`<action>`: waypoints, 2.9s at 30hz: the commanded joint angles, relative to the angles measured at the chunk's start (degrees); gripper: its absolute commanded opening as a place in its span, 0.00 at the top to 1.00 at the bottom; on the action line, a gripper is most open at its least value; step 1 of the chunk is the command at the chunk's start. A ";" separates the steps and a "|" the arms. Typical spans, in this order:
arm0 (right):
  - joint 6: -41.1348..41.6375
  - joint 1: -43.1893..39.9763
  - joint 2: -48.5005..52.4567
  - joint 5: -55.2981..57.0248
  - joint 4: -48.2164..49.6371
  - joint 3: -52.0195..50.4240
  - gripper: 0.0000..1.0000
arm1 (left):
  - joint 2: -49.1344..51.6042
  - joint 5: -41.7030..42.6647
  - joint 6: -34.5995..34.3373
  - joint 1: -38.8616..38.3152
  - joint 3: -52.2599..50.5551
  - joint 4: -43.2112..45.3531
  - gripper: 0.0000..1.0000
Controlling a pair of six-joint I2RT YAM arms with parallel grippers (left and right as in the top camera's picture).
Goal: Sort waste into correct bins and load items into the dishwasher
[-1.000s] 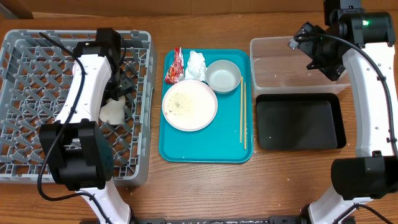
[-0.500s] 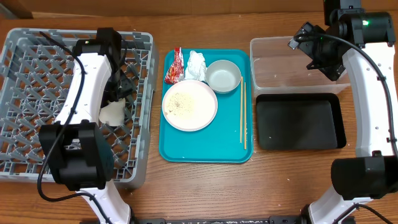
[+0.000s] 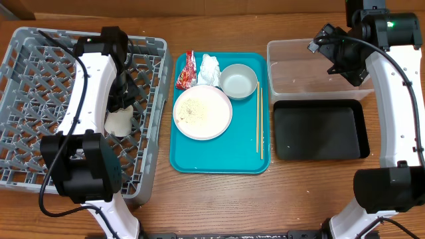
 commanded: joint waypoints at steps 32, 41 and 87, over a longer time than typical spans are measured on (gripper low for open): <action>-0.22 -0.11 -0.31 0.59 0.13 1.05 0.00 | 0.13 -0.04 1.18 -0.35 -1.51 0.22 0.96; -0.22 -0.11 -0.31 0.59 0.13 1.05 0.00 | 0.13 -3.56 0.92 -0.31 -1.36 -4.07 0.96; -0.22 -0.11 -0.31 0.59 0.13 1.05 0.00 | 2.08 0.33 4.31 0.61 -0.37 1.40 0.96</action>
